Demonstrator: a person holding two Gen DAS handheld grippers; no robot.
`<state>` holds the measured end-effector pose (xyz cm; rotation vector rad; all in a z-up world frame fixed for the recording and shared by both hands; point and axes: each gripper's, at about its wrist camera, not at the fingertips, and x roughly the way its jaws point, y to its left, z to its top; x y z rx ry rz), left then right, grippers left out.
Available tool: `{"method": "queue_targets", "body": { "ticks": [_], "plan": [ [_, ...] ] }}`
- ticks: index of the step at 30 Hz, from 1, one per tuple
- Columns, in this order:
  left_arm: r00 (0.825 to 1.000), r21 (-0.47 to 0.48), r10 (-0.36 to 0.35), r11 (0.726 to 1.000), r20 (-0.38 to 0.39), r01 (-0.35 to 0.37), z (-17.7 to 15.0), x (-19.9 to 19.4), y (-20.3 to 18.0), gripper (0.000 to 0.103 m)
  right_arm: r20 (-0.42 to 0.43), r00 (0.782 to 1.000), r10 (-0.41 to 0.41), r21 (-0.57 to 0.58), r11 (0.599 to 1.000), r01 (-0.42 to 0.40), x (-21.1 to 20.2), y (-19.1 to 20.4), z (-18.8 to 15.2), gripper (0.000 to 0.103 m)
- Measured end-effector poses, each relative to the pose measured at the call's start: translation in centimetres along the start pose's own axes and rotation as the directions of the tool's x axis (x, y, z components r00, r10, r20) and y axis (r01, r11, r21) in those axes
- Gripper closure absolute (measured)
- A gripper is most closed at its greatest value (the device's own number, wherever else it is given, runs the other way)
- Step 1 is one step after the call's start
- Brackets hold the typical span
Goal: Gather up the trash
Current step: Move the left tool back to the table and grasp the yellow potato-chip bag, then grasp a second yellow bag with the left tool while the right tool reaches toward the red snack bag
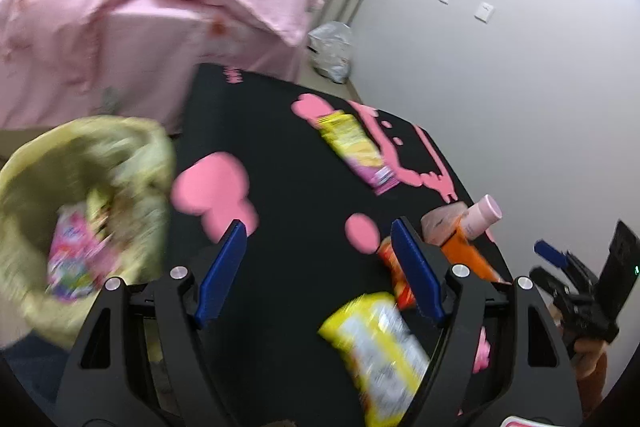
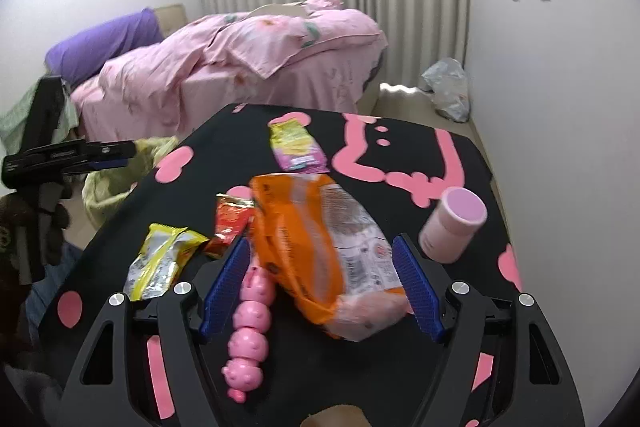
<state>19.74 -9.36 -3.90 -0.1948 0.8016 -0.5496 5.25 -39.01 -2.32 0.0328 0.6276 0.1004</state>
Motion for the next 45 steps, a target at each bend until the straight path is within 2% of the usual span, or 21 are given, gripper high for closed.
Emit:
{"method": "queue_targets", "body": {
  "ticks": [5, 8, 11, 14, 17, 19, 22, 24, 25, 27, 28, 30, 34, 39, 42, 45],
  "plan": [
    [0.992, 0.085, -0.012, 0.996, -0.122, 0.023, 4.1, 9.4, -3.4, 0.031, 0.035, 0.998, -0.049, 0.105, 0.993, 0.045, -0.4, -3.0, -1.0, 0.033],
    [0.983, 0.12, 0.03, 0.993, -0.179, -0.008, 5.9, 14.2, -4.0, 0.031, 0.036, 0.998, -0.057, 0.119, 0.992, 0.052, -0.4, -3.9, -1.3, 0.033],
    [0.969, 0.126, 0.104, 0.989, -0.223, -0.077, 7.4, 18.8, -4.1, 0.031, 0.035, 0.995, -0.092, 0.111, 0.99, 0.088, -0.2, -5.0, -2.1, 0.033],
    [0.965, 0.162, 0.155, 0.979, -0.21, -0.122, 8.2, 20.8, -5.0, 0.031, 0.012, 0.996, -0.092, 0.133, 0.987, 0.089, 0.3, -6.1, -2.9, 0.033],
    [0.953, 0.212, 0.199, 0.966, -0.228, -0.15, 8.3, 22.3, -6.5, 0.031, 0.001, 0.996, -0.095, 0.138, 0.986, 0.093, 0.7, -6.7, -3.6, 0.033],
    [0.936, 0.254, 0.283, 0.94, -0.207, -0.228, 7.7, 22.7, -7.5, 0.034, 0.0, 0.995, -0.097, 0.135, 0.986, 0.096, 0.9, -6.8, -3.7, 0.033],
    [0.92, 0.289, 0.347, 0.913, -0.182, -0.287, 6.8, 22.6, -8.3, 0.045, 0.01, 0.996, -0.088, 0.131, 0.988, 0.086, 1.0, -6.7, -3.9, 0.033],
    [0.922, 0.305, 0.337, 0.913, -0.19, -0.27, 6.3, 22.0, -8.6, 0.061, 0.016, 0.997, -0.079, 0.133, 0.988, 0.076, 0.9, -6.6, -4.0, 0.033],
    [0.928, 0.301, 0.316, 0.921, -0.199, -0.248, 6.2, 21.6, -8.6, 0.063, 0.018, 0.997, -0.076, 0.133, 0.988, 0.073, 0.8, -6.5, -4.0, 0.033],
    [0.945, 0.276, 0.254, 0.941, -0.204, -0.194, 6.3, 20.1, -8.4, 0.081, 0.02, 0.997, -0.07, 0.131, 0.989, 0.067, 0.6, -6.3, -4.0, 0.033],
    [0.952, 0.269, 0.233, 0.947, -0.198, -0.176, 6.4, 19.3, -8.4, 0.082, 0.021, 0.997, -0.07, 0.129, 0.989, 0.067, 0.5, -6.1, -4.0, 0.033],
    [0.967, 0.256, 0.199, 0.954, -0.157, -0.155, 6.6, 16.6, -8.5, 0.094, 0.024, 0.997, -0.07, 0.123, 0.99, 0.066, 0.0, -5.6, -4.0, 0.033],
    [0.99, 0.207, 0.12, 0.973, -0.074, -0.102, 6.9, 9.8, -8.1, 0.094, 0.027, 0.999, -0.033, 0.08, 0.996, 0.031, -1.1, -3.7, -4.0, 0.033],
    [0.999, 0.146, 0.044, 0.988, -0.018, -0.041, 6.2, 2.5, -7.1, 0.094, 0.013, 1.0, 0.006, -0.02, 1.0, -0.005, -2.0, 0.2, -4.2, 0.033],
    [1.0, 0.113, 0.009, 0.994, -0.019, -0.007, 4.2, -1.4, -6.0, 0.094, -0.007, 0.998, 0.065, -0.054, 0.996, -0.066, -2.2, 2.6, -4.4, 0.033],
    [0.996, 0.057, -0.017, 0.998, -0.086, 0.022, 1.0, -3.5, -4.2, 0.094, -0.048, 0.995, 0.088, -0.079, 0.993, -0.092, -1.7, 4.7, -4.5, 0.033]
  ]
}}
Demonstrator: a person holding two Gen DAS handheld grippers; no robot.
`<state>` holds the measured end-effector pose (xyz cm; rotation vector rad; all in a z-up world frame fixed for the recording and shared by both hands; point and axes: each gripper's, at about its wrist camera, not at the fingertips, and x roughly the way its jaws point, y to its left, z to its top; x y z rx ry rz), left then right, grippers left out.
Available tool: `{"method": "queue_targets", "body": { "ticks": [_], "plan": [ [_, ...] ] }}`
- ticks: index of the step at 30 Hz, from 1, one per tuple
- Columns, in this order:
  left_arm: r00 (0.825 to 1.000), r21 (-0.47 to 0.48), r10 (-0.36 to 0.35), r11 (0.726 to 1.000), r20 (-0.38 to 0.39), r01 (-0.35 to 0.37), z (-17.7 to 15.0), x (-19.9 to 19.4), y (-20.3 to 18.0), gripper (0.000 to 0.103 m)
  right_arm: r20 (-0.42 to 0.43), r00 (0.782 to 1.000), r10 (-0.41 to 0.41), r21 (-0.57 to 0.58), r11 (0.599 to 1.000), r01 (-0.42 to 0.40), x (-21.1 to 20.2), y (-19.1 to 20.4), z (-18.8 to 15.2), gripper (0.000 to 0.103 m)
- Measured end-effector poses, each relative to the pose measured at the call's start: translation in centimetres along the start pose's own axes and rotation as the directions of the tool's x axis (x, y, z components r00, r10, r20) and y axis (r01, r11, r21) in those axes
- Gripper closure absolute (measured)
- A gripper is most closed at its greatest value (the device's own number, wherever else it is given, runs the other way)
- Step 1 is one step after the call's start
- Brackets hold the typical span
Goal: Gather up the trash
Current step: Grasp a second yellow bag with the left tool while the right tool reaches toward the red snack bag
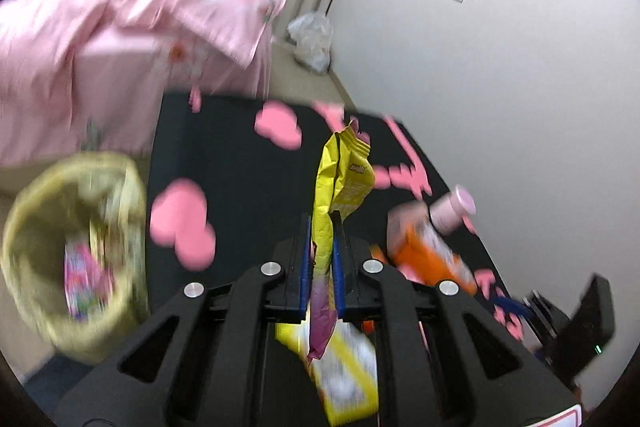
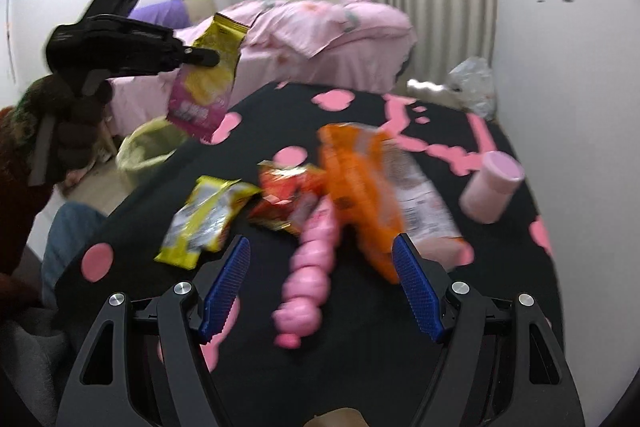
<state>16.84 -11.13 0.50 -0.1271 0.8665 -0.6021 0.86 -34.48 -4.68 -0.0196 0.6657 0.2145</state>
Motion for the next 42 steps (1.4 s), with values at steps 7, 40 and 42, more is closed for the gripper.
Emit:
{"method": "queue_targets", "body": {
  "ticks": [7, 40, 42],
  "plan": [
    [0.995, -0.117, -0.022, 0.993, -0.099, 0.01, -7.5, -2.0, 4.0, 0.094, -0.068, 0.994, 0.085, 0.053, 0.995, -0.081, 2.2, 2.8, 0.3, 0.033],
    [0.991, -0.021, 0.076, 0.997, -0.107, -0.079, -11.0, 0.2, 4.1, 0.079, -0.07, 0.994, 0.086, 0.078, 0.994, -0.081, 7.4, 3.9, 3.7, 0.042],
    [0.99, -0.013, 0.102, 0.995, -0.095, -0.103, -10.8, -0.1, 4.2, 0.079, -0.078, 0.989, 0.123, 0.106, 0.988, -0.114, 8.6, 3.6, 4.3, 0.041]
  ]
}}
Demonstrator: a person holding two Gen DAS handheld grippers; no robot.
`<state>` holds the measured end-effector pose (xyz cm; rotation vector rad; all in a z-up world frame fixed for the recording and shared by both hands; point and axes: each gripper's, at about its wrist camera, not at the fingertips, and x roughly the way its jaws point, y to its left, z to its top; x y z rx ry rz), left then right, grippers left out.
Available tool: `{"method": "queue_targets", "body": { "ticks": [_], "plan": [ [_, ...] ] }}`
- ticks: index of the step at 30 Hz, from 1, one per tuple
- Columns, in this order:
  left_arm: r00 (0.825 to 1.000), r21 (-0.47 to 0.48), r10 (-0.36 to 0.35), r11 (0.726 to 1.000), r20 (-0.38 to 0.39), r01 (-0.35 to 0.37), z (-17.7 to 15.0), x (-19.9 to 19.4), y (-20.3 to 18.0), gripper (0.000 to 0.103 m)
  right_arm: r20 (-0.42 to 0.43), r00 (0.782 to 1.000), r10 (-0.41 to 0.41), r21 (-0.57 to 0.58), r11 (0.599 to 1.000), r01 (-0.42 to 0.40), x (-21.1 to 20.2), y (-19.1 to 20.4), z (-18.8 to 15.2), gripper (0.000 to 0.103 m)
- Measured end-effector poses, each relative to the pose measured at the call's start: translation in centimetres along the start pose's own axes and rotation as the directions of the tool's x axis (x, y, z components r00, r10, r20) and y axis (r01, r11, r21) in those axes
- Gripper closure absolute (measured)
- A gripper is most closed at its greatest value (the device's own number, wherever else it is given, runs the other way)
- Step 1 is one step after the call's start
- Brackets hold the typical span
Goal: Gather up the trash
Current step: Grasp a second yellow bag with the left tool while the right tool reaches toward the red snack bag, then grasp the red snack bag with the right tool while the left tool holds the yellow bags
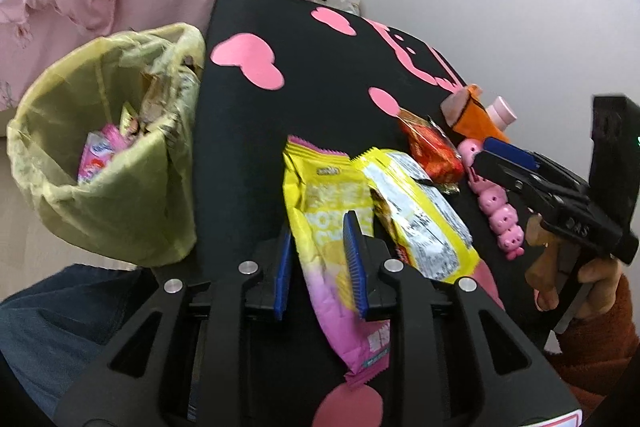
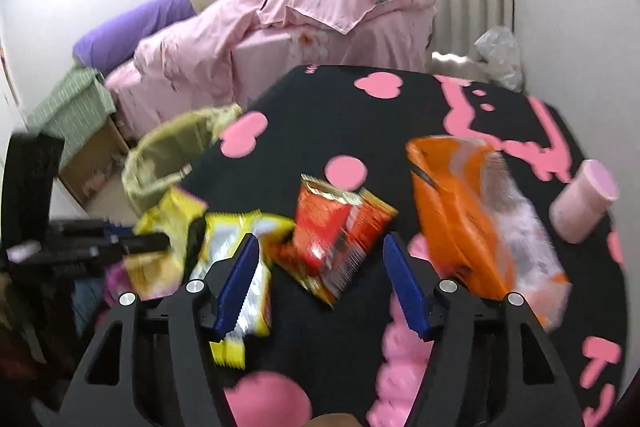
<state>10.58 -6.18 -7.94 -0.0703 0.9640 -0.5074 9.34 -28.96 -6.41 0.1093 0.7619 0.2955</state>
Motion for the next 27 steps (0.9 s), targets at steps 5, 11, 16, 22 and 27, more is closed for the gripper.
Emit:
{"method": "queue_targets", "body": {
  "ticks": [5, 11, 16, 22, 27],
  "plan": [
    [1.0, 0.013, 0.02, 1.0, 0.009, -0.02, 0.0, -0.6, 0.3, 0.073, -0.125, 0.989, -0.073, 0.011, 0.997, 0.075, 4.3, 0.4, 1.4, 0.041],
    [1.0, 0.017, 0.014, 1.0, 0.02, -0.014, -0.3, -1.3, 0.4, 0.072, -0.16, 0.978, -0.137, -0.013, 0.991, 0.136, 5.8, 0.9, 1.1, 0.041],
    [1.0, -0.012, -0.022, 1.0, 0.017, 0.022, -0.8, -1.7, 0.8, 0.071, -0.169, 0.976, -0.138, -0.042, 0.99, 0.133, 5.6, 1.2, 0.3, 0.039],
    [0.997, -0.041, -0.072, 0.996, 0.028, 0.073, -2.2, -3.0, 1.3, 0.065, -0.122, 0.991, -0.048, 0.003, 0.999, 0.049, 3.6, 0.8, -1.0, 0.061],
    [0.993, -0.047, -0.121, 0.991, 0.007, 0.122, -3.5, -3.5, 1.4, 0.058, -0.013, 0.996, -0.088, -0.027, 0.996, 0.088, -0.4, 1.3, -1.1, 0.067]
  ]
}}
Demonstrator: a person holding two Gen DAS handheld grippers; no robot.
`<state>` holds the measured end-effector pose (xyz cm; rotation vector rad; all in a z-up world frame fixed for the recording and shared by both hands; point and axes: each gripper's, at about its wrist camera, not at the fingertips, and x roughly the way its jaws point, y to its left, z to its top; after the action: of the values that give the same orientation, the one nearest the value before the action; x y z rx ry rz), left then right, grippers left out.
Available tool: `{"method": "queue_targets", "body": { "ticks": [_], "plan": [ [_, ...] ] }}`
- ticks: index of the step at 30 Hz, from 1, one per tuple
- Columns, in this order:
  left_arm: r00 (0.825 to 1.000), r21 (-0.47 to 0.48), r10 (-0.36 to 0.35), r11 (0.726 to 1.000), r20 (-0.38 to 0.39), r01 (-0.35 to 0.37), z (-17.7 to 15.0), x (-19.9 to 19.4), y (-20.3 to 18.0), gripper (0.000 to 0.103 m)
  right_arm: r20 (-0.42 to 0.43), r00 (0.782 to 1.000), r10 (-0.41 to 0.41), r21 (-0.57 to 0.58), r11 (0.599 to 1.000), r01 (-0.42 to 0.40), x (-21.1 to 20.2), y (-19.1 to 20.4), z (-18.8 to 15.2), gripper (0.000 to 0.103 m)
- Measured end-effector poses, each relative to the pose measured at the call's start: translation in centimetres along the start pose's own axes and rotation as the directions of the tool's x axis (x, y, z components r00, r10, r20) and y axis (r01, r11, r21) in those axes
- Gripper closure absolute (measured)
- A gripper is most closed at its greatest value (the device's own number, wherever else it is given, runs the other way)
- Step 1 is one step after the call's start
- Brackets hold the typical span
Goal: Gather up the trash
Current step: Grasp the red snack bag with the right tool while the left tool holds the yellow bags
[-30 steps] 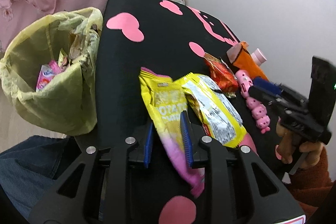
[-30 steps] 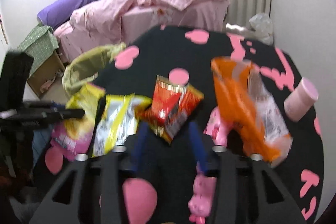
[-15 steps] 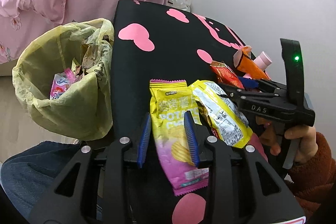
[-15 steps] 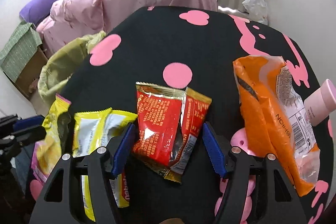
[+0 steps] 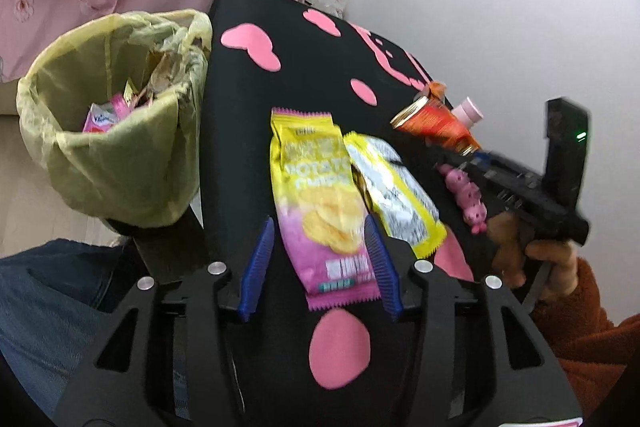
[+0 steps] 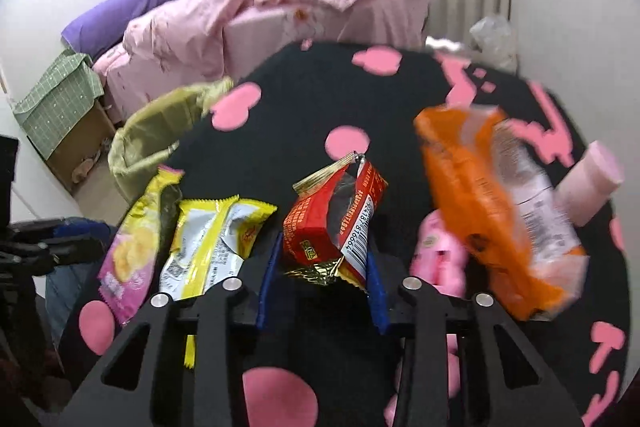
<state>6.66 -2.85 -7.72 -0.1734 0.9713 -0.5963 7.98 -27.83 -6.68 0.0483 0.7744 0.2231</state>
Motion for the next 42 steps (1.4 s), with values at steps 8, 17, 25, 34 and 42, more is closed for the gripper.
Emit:
{"method": "queue_targets", "body": {
  "ticks": [8, 17, 25, 34, 42],
  "plan": [
    [0.996, 0.065, 0.076, 0.995, -0.055, -0.073, -1.1, 1.2, -1.9, 0.058, 0.073, 0.997, -0.018, 0.05, 0.999, 0.014, -4.5, -1.9, -0.8, 0.067],
    [0.981, 0.182, 0.187, 0.967, -0.042, -0.177, -0.3, 3.8, -4.7, 0.06, 0.068, 0.997, -0.021, 0.059, 0.998, 0.017, -5.1, -2.8, -2.1, 0.067],
    [0.988, 0.14, 0.154, 0.979, -0.029, -0.149, 0.8, 4.1, -4.0, 0.099, 0.091, 0.995, -0.04, 0.014, 0.999, 0.039, -5.5, -2.0, -2.5, 0.067],
    [0.994, 0.054, 0.099, 0.994, -0.036, -0.097, 1.1, 3.1, -3.1, 0.075, 0.107, 0.993, -0.054, -0.005, 0.998, 0.055, -5.9, -1.8, -2.4, 0.067],
    [0.97, 0.248, 0.229, 0.947, -0.077, -0.204, 0.3, 6.2, -7.8, 0.05, 0.155, 0.984, -0.084, 0.019, 0.996, 0.082, -7.7, -3.9, -2.7, 0.067]
  ]
}}
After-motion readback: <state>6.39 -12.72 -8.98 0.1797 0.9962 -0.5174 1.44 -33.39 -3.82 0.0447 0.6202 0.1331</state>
